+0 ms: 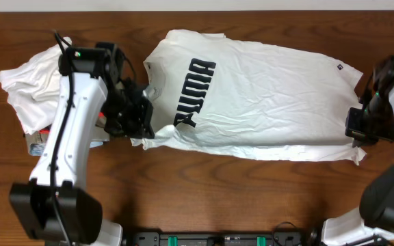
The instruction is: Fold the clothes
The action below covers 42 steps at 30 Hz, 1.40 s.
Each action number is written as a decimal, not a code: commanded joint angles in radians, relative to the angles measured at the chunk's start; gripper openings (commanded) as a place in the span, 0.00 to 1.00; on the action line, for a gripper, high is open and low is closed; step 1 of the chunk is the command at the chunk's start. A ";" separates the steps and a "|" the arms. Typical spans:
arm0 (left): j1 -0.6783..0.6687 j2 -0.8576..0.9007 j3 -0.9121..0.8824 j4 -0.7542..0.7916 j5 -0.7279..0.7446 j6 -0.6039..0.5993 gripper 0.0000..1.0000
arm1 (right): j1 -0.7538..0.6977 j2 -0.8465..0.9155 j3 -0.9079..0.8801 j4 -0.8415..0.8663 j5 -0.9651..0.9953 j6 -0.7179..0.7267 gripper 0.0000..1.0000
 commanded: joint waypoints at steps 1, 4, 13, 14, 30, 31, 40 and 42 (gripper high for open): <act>-0.021 -0.066 -0.054 0.002 -0.008 -0.021 0.06 | -0.030 -0.084 -0.034 0.011 -0.019 0.017 0.01; -0.027 -0.101 -0.114 0.001 -0.008 -0.046 0.06 | -0.053 -0.119 -0.066 0.020 -0.037 0.017 0.01; -0.027 -0.166 -0.213 0.035 -0.008 -0.065 0.06 | -0.064 -0.159 -0.122 0.034 -0.029 0.040 0.01; -0.027 -0.168 -0.213 0.064 -0.008 -0.066 0.06 | -0.064 -0.159 -0.122 0.045 -0.029 0.039 0.01; -0.027 -0.157 -0.213 0.762 -0.236 -0.164 0.06 | -0.064 -0.091 -0.122 0.343 -0.029 0.040 0.10; -0.028 -0.156 -0.213 0.771 -0.236 -0.171 0.06 | -0.064 -0.079 -0.122 0.343 -0.029 0.040 0.09; -0.031 -0.131 -0.214 0.712 -0.232 -0.186 0.06 | -0.062 0.000 -0.143 0.230 -0.093 0.040 0.23; -0.034 -0.131 -0.214 0.708 -0.232 -0.186 0.06 | -0.062 0.003 -0.177 0.241 -0.093 0.040 0.25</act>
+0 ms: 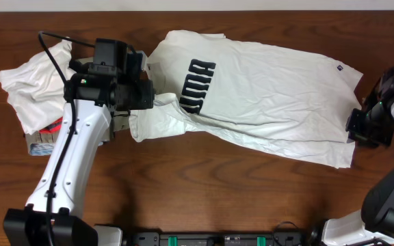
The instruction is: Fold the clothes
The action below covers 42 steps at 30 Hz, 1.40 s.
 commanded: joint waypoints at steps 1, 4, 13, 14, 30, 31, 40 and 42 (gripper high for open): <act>-0.009 0.006 0.002 -0.006 -0.013 -0.006 0.06 | -0.003 0.012 -0.063 0.017 -0.023 0.006 0.24; -0.012 0.006 0.002 -0.012 -0.013 -0.006 0.06 | -0.003 0.012 -0.138 0.072 -0.023 0.031 0.23; -0.012 0.006 0.002 -0.030 -0.013 -0.006 0.06 | -0.003 0.013 -0.291 0.240 -0.048 0.073 0.18; -0.013 0.006 0.002 -0.031 -0.013 -0.006 0.06 | -0.003 0.013 -0.298 0.248 -0.049 0.073 0.18; -0.014 0.006 0.002 -0.033 -0.013 -0.006 0.06 | -0.002 0.013 -0.330 0.272 -0.053 0.073 0.29; -0.014 0.006 0.002 -0.033 -0.013 -0.006 0.06 | -0.002 0.013 -0.337 0.277 -0.053 0.074 0.29; -0.014 0.006 0.002 -0.033 -0.013 -0.006 0.06 | -0.002 0.013 -0.379 0.335 -0.071 0.073 0.28; -0.014 0.006 0.002 -0.033 -0.013 -0.006 0.06 | -0.002 0.013 -0.379 0.335 -0.071 0.073 0.23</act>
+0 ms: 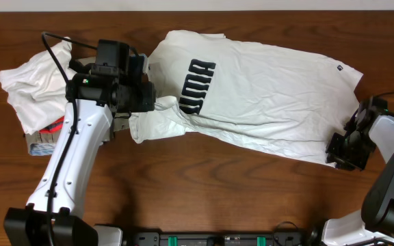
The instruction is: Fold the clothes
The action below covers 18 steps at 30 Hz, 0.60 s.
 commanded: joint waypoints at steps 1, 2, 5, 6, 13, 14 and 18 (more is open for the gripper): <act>-0.005 0.005 0.002 -0.003 -0.012 -0.003 0.06 | -0.002 0.011 -0.005 0.002 -0.008 0.010 0.20; -0.005 0.005 0.002 -0.003 -0.012 -0.003 0.06 | -0.002 0.011 -0.005 0.003 -0.008 0.010 0.18; -0.005 0.005 0.002 -0.004 -0.012 -0.003 0.06 | -0.002 0.011 -0.005 0.013 -0.008 0.010 0.10; -0.005 0.005 0.002 -0.004 -0.012 -0.003 0.06 | -0.003 0.011 -0.005 0.013 -0.008 0.010 0.06; -0.005 0.005 0.002 -0.002 -0.012 -0.002 0.06 | -0.002 0.007 0.000 0.024 -0.039 0.004 0.01; -0.005 0.005 0.002 0.002 -0.013 -0.002 0.06 | -0.001 0.003 0.005 0.020 -0.048 -0.004 0.01; -0.005 0.002 0.002 0.039 -0.013 -0.002 0.06 | -0.001 -0.060 0.069 -0.025 -0.078 -0.014 0.01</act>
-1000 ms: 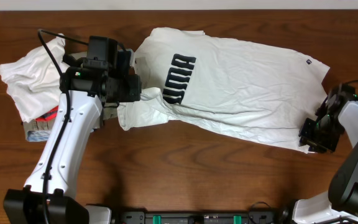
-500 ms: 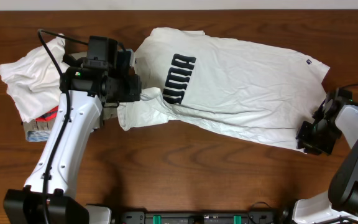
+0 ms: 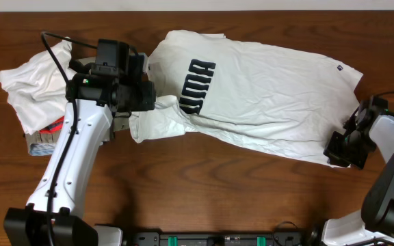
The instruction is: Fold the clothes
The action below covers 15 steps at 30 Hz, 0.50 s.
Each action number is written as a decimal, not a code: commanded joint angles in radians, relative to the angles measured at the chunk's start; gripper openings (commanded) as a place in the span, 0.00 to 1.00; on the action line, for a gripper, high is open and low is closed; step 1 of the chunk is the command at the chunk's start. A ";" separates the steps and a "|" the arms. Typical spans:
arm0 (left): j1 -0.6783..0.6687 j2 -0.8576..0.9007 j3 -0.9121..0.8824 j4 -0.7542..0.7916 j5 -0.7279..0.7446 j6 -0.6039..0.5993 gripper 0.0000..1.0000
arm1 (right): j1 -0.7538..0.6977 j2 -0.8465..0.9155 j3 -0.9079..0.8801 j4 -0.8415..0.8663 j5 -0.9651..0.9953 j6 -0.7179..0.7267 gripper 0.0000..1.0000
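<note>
A white T-shirt (image 3: 265, 89) with dark lettering lies spread across the table, collar to the left, with its near long edge folded over. My left gripper (image 3: 142, 102) sits at the shirt's left end below the collar, where the cloth bunches up into it, so it looks shut on the cloth. My right gripper (image 3: 340, 149) is low over the shirt's near right corner and covers it. The overhead view does not show how its jaws stand.
A heap of white clothes (image 3: 29, 85) lies at the far left behind my left arm. A small red and blue box (image 3: 45, 140) sits under the heap's near edge. The brown wooden table (image 3: 204, 191) shows along the front.
My right gripper has shifted slightly left over the shirt's near right corner. The left arm and the shirt have not visibly moved.
First my left gripper held the shirt's near left edge low and my right gripper was at the right hem. Then the left gripper stood higher, by the collar, with the near edge drawn in. Later the right gripper was down on the near right corner, where it stays.
</note>
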 commanded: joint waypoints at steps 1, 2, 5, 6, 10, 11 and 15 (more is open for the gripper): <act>-0.005 0.002 0.002 0.035 -0.013 -0.001 0.06 | -0.001 -0.079 0.084 -0.035 -0.036 -0.016 0.01; -0.005 0.002 0.002 0.052 -0.013 -0.002 0.06 | -0.001 -0.105 0.113 -0.050 -0.036 -0.016 0.01; -0.005 0.002 0.002 0.125 -0.013 -0.002 0.06 | -0.004 -0.164 0.201 -0.074 -0.029 -0.015 0.01; -0.005 0.002 0.002 0.148 -0.013 -0.002 0.06 | -0.004 -0.175 0.225 -0.077 -0.024 -0.015 0.01; -0.005 0.004 0.002 0.213 -0.037 -0.002 0.06 | -0.003 -0.186 0.286 -0.068 -0.010 -0.015 0.01; -0.005 0.006 0.002 0.220 -0.044 -0.002 0.06 | -0.003 -0.185 0.288 -0.056 -0.010 -0.013 0.01; -0.005 0.015 0.002 0.245 -0.055 -0.001 0.06 | -0.003 -0.175 0.288 -0.026 -0.007 -0.007 0.01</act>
